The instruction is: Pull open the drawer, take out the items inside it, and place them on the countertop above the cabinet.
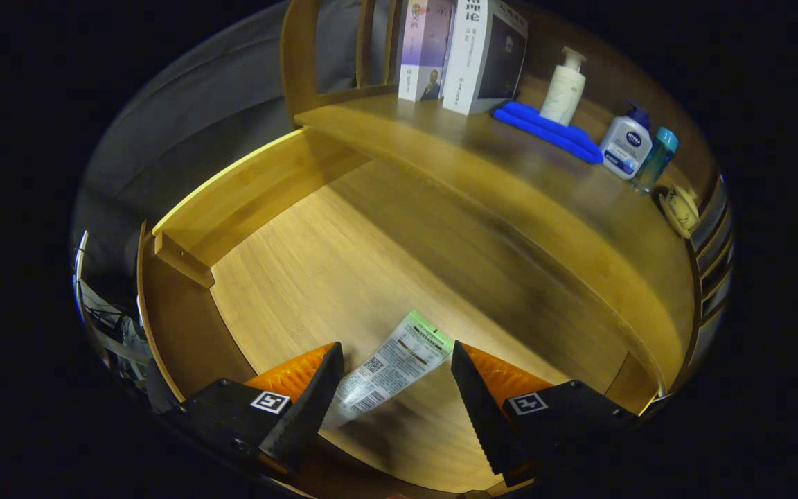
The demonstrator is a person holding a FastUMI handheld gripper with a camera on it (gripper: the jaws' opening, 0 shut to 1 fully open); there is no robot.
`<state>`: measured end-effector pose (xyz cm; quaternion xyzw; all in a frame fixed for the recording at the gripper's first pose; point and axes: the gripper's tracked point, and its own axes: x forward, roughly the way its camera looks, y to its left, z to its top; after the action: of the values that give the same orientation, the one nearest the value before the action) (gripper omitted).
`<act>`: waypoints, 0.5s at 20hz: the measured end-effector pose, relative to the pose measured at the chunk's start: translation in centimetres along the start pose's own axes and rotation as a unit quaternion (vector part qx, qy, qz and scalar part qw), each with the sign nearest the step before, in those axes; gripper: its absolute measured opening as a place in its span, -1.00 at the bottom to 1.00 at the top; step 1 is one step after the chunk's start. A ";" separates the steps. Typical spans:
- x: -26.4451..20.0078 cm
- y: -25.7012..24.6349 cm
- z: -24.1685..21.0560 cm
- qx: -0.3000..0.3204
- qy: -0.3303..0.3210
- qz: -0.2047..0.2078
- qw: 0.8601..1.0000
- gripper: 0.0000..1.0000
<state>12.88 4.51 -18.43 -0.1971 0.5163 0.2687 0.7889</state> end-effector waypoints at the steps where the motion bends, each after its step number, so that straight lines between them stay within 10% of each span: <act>1: 0.4 -0.2 -0.2 -0.004 0.007 -0.002 1.000 0.96; 10: 1.3 0.9 -2.2 -0.017 0.060 0.035 0.997 0.86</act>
<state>11.18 4.17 -20.51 -0.2081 0.5645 0.2930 0.7430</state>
